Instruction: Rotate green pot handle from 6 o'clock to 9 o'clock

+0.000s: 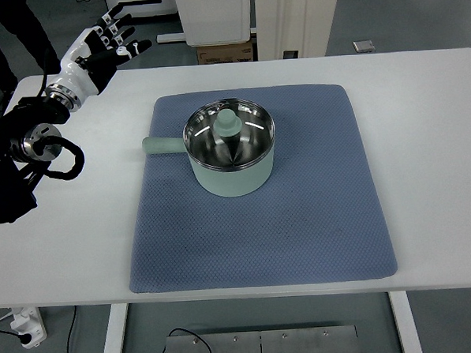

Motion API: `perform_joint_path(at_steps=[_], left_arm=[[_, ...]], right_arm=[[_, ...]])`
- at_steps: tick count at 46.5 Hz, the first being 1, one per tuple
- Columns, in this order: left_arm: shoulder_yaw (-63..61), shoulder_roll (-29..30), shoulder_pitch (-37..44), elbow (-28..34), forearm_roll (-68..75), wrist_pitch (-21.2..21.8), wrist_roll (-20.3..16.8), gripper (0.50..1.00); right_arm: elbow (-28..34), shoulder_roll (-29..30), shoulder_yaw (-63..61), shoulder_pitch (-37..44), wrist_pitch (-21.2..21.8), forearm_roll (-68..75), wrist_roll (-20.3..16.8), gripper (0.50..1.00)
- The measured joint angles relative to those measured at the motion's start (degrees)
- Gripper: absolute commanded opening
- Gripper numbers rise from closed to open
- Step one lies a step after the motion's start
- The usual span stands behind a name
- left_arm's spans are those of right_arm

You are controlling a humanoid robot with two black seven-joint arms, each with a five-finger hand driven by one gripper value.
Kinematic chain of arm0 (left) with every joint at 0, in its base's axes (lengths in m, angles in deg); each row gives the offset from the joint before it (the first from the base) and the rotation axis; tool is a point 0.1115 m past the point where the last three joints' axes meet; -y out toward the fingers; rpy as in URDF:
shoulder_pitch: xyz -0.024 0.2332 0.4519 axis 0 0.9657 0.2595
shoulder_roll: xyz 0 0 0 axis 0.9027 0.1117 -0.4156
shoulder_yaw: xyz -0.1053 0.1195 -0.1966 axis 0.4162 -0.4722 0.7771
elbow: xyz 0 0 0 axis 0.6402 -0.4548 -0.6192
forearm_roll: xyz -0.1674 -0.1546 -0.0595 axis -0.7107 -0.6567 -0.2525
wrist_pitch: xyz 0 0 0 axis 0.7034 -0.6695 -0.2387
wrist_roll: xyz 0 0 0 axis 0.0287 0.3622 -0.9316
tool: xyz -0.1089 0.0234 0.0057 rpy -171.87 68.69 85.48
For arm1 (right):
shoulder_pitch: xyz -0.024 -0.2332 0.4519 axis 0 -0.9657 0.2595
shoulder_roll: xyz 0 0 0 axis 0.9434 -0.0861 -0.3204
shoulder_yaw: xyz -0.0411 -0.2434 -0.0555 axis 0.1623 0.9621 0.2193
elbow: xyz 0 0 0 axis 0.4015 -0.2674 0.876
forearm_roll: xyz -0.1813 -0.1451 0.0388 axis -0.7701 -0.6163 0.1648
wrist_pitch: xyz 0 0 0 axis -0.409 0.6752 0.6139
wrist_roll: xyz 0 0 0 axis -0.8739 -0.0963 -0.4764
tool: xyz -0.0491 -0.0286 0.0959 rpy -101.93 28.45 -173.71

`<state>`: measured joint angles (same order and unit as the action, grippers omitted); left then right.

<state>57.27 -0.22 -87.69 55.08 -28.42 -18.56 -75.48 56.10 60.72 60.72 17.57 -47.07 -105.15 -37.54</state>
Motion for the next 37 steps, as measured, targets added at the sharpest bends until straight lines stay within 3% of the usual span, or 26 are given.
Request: perform_joint_path(at_steps=[37], left_arm=[[3.2,-8.1,4.4,7.2,-0.4,4.1,-2.2,1.0]], right_arm=[[0.0,0.0,0.0,0.0,0.0,0.0,0.0,1.0]])
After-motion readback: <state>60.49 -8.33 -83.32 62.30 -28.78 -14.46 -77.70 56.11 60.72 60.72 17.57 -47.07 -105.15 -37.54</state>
